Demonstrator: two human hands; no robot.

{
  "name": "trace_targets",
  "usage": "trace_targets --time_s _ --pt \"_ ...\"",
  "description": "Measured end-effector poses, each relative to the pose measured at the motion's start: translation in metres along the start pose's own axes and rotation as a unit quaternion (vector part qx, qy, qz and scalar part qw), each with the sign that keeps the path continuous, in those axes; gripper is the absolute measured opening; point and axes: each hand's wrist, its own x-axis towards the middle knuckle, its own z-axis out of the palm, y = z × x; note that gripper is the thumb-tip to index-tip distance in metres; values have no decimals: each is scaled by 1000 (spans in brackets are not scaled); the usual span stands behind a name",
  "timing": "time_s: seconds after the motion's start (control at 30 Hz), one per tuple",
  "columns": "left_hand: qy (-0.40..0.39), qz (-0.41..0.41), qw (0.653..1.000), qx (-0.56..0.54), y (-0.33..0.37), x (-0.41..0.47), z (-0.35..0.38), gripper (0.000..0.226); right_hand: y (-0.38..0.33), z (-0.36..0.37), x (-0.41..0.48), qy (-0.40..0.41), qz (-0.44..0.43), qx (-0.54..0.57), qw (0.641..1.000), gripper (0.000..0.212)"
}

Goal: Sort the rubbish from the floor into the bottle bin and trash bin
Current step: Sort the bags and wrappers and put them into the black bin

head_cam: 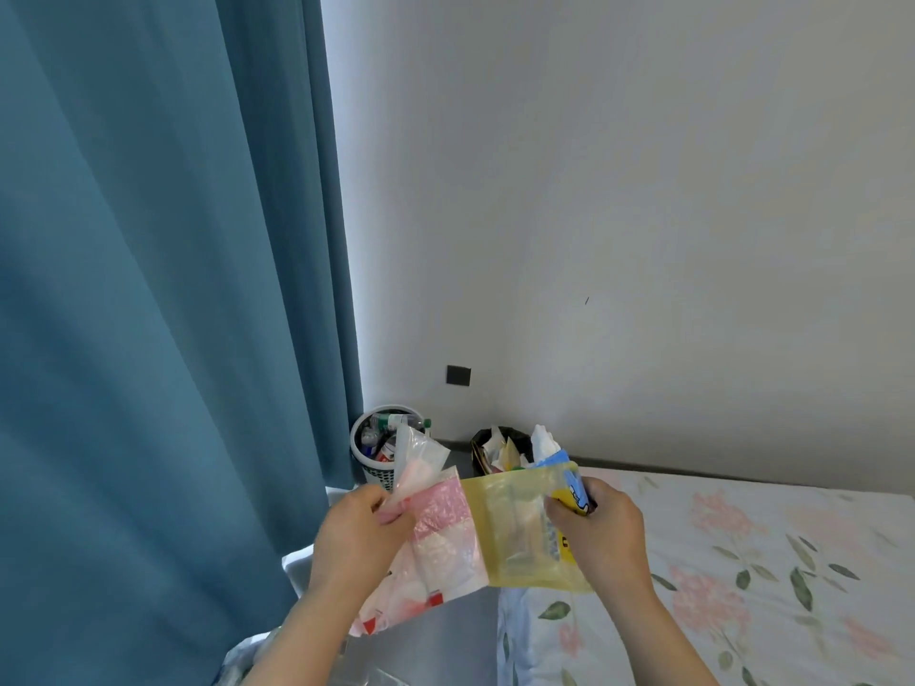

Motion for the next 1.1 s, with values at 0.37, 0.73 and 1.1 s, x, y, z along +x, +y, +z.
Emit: trace_targets --time_s 0.37,0.73,1.1 --pt "-37 3 999 10 20 111 14 34 -6 45 95 26 47 -22 998 17" --pt "-38 16 998 41 81 258 81 29 8 60 265 9 51 7 999 21" --pt "-87 -2 996 36 123 358 147 30 41 70 393 -3 85 -5 996 19"
